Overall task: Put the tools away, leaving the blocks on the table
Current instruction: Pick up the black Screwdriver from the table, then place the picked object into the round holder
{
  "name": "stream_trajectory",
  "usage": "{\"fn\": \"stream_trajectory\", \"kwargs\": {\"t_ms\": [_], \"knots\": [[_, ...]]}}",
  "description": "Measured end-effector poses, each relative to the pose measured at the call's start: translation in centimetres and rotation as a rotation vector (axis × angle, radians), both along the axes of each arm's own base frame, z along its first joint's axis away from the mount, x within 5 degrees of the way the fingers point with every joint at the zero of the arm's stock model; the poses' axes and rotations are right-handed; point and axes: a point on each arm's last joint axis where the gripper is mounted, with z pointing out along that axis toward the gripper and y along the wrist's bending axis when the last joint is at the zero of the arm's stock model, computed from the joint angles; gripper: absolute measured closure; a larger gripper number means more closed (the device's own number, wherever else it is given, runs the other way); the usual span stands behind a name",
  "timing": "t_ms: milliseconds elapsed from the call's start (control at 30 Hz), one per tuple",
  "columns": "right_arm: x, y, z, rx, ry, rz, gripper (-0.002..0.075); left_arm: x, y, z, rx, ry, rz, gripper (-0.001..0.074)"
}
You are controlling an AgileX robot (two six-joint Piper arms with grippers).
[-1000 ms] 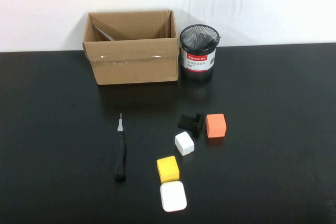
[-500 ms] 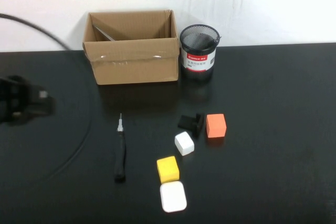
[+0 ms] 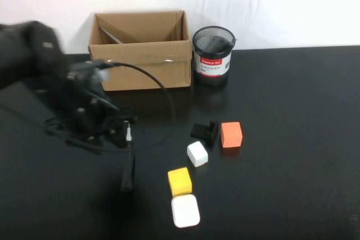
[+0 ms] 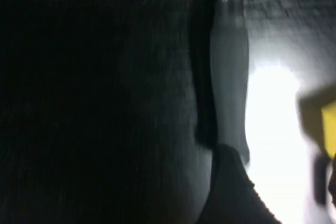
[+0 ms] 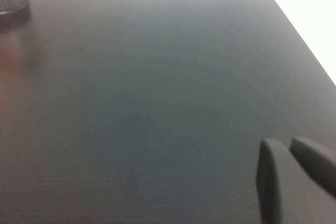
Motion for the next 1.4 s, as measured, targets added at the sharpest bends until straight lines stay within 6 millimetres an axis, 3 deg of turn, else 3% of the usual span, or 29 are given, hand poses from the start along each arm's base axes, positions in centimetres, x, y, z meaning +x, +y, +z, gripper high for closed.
{"fn": "stream_trajectory", "kwargs": {"t_ms": [167,467,533,633,800,900,1167,1267,1400], "knots": [[0.0,0.0,0.0,0.000,0.000,0.000,0.0733,2.2,-2.2,-2.3,0.043,-0.038,-0.010,0.0388],[0.0,0.0,0.0,0.000,0.000,0.000,0.0734,4.4,-2.8,-7.3,0.072,-0.026,0.012,0.0393],[0.0,0.0,0.0,0.000,0.000,0.000,0.0734,4.6,-2.9,-7.4,0.073,-0.027,0.005,0.0435],[0.0,0.0,0.0,0.000,0.000,0.000,0.0734,4.7,-2.9,-7.6,0.081,-0.038,-0.037,0.0594],[0.0,0.0,0.0,0.000,0.000,0.000,0.0734,5.0,-3.1,-6.9,0.084,-0.068,-0.120,0.0584],[0.0,0.0,0.0,0.000,0.000,0.000,0.0734,5.4,-3.3,-4.0,0.063,-0.153,-0.151,0.0584],[0.0,0.0,0.0,0.000,0.000,0.000,0.0734,6.2,-3.2,11.1,-0.073,-0.796,-0.145,0.0584],[0.0,0.0,0.0,0.000,0.000,0.000,0.0734,7.0,-3.0,13.6,-0.070,-1.036,-0.130,0.0584],[0.0,0.0,0.0,0.001,0.000,0.000,0.0734,8.8,-3.4,13.3,-0.042,-1.222,-0.130,0.0584]]}}
